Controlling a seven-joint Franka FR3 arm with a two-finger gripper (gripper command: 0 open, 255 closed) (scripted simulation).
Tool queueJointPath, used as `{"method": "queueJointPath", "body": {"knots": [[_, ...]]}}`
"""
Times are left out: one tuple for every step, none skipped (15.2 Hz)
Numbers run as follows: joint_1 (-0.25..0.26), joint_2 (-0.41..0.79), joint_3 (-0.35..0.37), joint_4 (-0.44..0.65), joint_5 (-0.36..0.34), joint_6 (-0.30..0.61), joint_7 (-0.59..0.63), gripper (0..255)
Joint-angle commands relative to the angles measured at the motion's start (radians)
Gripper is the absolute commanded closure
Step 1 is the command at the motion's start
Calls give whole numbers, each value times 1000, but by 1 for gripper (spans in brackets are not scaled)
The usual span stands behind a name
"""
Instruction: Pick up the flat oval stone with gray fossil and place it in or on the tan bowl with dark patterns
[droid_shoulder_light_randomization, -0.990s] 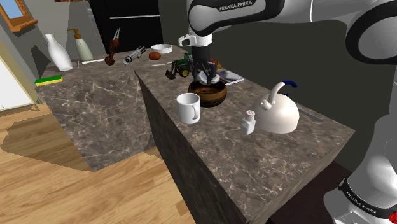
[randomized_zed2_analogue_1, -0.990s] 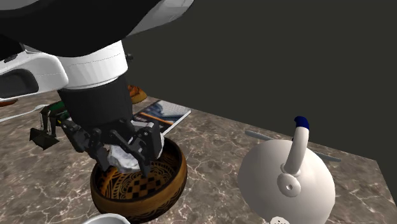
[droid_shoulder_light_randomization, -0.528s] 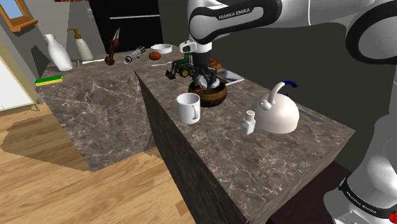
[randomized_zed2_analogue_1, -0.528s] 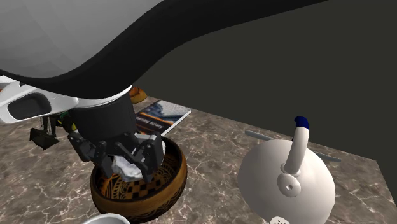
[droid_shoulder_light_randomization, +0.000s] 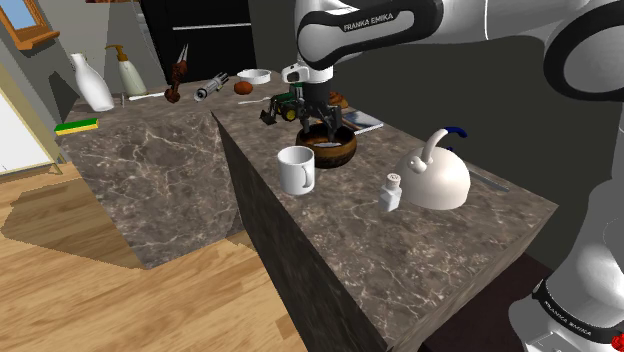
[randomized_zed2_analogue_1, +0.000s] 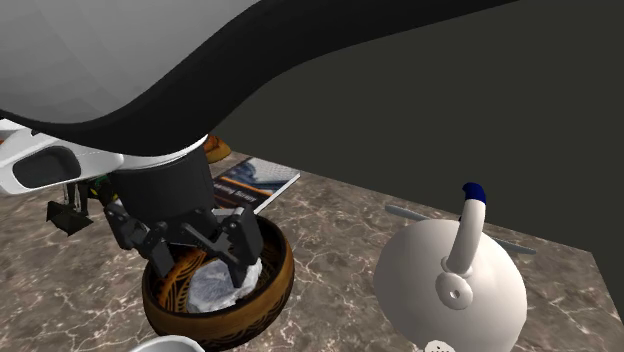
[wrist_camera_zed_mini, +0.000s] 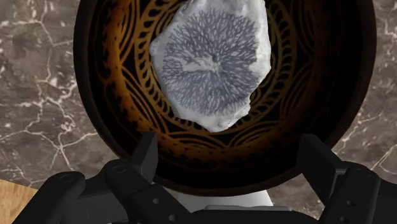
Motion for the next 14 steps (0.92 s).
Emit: {"method": "queueJointPath", "body": {"knots": [[0,0,0,0,0,0,0,0],[0,0,0,0,0,0,0,0],[-1,1,0,35,0,-34,0,0],[-2,3,-1,72,0,-69,1,0],[-4,8,-1,112,1,-105,1,0],[-5,13,-1,146,2,-134,1,0],[-5,13,-1,146,2,-134,1,0],[-5,12,-1,146,2,-134,1,0],[-5,13,-1,146,2,-134,1,0],[-5,13,-1,146,2,-134,1,0],[-5,13,-1,146,2,-134,1,0],[-5,13,-1,146,2,-134,1,0],[-5,13,-1,146,2,-134,1,0],[-5,13,-1,146,2,-134,1,0]]}}
